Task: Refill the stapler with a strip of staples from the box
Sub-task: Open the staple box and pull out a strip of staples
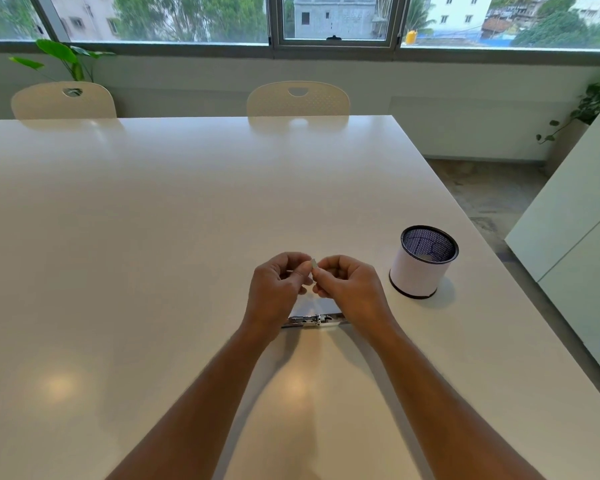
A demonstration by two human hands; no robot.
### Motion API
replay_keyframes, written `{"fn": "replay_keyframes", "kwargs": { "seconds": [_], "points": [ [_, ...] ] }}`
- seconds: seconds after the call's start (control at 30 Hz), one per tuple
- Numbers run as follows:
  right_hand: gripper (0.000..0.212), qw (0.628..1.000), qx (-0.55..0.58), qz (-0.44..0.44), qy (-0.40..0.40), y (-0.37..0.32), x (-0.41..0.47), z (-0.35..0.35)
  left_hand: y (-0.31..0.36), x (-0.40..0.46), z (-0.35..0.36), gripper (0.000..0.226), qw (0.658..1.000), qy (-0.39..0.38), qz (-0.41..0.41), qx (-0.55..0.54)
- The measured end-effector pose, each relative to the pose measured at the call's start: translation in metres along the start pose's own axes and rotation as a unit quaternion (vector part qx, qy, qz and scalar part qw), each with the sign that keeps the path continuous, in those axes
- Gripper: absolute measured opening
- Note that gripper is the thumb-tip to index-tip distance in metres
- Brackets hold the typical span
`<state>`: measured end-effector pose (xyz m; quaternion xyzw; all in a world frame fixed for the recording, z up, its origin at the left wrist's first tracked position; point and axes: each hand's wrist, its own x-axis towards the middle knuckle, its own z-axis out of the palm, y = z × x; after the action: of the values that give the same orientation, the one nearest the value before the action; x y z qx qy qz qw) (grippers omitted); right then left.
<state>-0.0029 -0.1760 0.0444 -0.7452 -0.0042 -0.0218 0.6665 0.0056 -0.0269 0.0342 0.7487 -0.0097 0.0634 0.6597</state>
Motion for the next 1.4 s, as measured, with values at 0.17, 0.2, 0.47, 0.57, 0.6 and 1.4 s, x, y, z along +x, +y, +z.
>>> {"fn": "replay_keyframes", "kwargs": {
  "seconds": [0.17,0.2,0.47,0.57,0.6,1.4],
  "points": [
    [0.005,0.999,-0.033,-0.026,-0.010,0.001,-0.002,-0.001,-0.002,-0.001,-0.003,0.004,1.000,0.006,-0.004,-0.029],
    [0.006,0.999,-0.030,-0.028,-0.014,0.001,-0.003,-0.001,-0.003,-0.001,-0.003,0.004,0.999,0.009,-0.008,-0.040],
    [0.014,0.999,0.008,-0.034,-0.009,0.003,-0.002,-0.002,0.000,-0.003,-0.003,0.012,0.985,0.015,-0.074,-0.154],
    [0.015,0.999,-0.002,-0.047,0.005,0.005,-0.003,-0.002,0.001,-0.002,-0.003,0.011,0.976,-0.009,-0.107,-0.192],
    [0.016,0.999,-0.007,-0.052,0.010,0.005,-0.003,-0.002,0.002,-0.001,-0.004,0.010,0.973,-0.015,-0.118,-0.200],
    [0.013,0.944,-0.320,-0.086,0.012,0.020,0.010,-0.025,0.013,0.006,-0.021,0.002,0.928,0.023,-0.223,-0.296]
  ]
}}
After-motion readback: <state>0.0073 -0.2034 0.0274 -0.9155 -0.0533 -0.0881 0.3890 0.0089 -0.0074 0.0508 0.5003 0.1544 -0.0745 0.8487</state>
